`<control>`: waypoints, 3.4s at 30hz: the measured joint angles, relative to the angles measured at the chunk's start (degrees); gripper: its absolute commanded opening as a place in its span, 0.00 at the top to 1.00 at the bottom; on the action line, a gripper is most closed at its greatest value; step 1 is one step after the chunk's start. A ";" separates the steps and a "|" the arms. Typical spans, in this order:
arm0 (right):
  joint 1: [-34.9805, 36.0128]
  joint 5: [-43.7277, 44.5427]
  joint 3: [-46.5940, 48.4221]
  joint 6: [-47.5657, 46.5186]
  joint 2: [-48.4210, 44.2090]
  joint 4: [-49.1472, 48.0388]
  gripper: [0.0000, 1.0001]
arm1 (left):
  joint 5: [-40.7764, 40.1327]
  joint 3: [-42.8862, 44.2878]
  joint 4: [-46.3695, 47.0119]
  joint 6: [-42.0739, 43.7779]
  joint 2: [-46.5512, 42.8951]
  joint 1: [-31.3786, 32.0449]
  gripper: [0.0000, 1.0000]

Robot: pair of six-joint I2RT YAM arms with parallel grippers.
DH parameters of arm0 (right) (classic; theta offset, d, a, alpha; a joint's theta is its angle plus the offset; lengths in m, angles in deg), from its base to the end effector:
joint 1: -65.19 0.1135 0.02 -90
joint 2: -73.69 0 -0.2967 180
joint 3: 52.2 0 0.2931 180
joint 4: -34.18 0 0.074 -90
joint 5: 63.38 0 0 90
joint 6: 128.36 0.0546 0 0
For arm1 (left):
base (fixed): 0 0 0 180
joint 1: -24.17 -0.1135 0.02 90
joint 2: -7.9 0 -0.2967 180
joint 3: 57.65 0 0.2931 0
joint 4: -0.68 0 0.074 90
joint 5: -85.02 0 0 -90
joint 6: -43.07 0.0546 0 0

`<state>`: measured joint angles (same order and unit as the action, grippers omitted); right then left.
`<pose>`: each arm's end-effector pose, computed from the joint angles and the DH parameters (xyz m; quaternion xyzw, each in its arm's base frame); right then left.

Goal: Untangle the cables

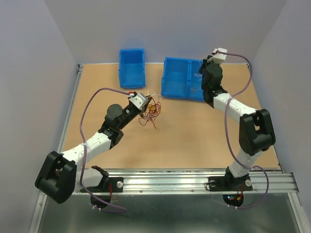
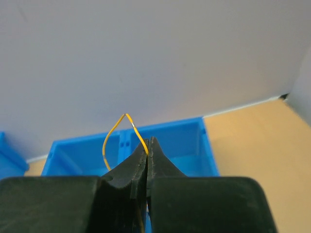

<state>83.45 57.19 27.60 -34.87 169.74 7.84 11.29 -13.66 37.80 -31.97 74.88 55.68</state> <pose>0.4378 0.1152 0.3477 0.1208 0.6403 -0.0267 0.7581 0.2447 -0.1679 0.3030 0.3426 0.5152 -0.1985 0.7601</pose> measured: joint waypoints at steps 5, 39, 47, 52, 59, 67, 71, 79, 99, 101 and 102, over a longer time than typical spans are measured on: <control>-0.20 -2.03 4.70 5.27 8.11 9.31 0.99 | 0.00 0.00 -0.37 0.22 -0.98 0.15 0.81; -5.07 13.62 3.89 23.34 6.73 22.25 0.99 | 0.02 0.00 -0.55 0.85 -1.64 1.29 0.81; -5.07 8.09 4.92 21.97 9.75 21.00 0.32 | 0.02 0.00 -0.55 1.07 -1.62 1.46 0.81; -5.07 1.01 6.60 19.32 13.51 24.55 0.17 | 0.02 0.00 -0.57 1.14 -1.62 1.53 0.81; -5.03 -3.23 5.79 16.76 7.91 31.15 0.14 | 0.02 0.00 -0.81 1.31 -1.57 1.57 0.81; -5.03 -6.69 3.43 14.67 -4.44 30.49 0.20 | -0.04 0.00 -0.94 1.64 -1.46 1.90 0.81; -5.03 -7.10 3.43 14.21 -2.43 31.65 0.16 | -0.04 0.00 -1.07 1.70 -1.42 1.90 0.81; -5.03 -0.02 3.21 14.25 -1.75 38.73 0.20 | -0.07 0.00 -1.46 1.75 -1.16 1.95 0.81; -12.61 -7.30 3.13 14.27 0.66 45.22 0.57 | -0.26 0.09 -2.14 2.12 -1.14 2.32 0.81; -12.59 -8.13 3.13 14.03 1.25 45.48 0.57 | -0.28 0.09 -2.16 2.14 -1.14 2.32 0.81; -12.61 -8.48 3.13 13.99 1.53 45.64 0.57 | -0.28 0.09 -2.21 2.14 -1.14 2.32 0.81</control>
<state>70.84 48.71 30.73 -20.88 171.27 53.48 11.01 -13.57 35.59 -29.83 73.74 57.99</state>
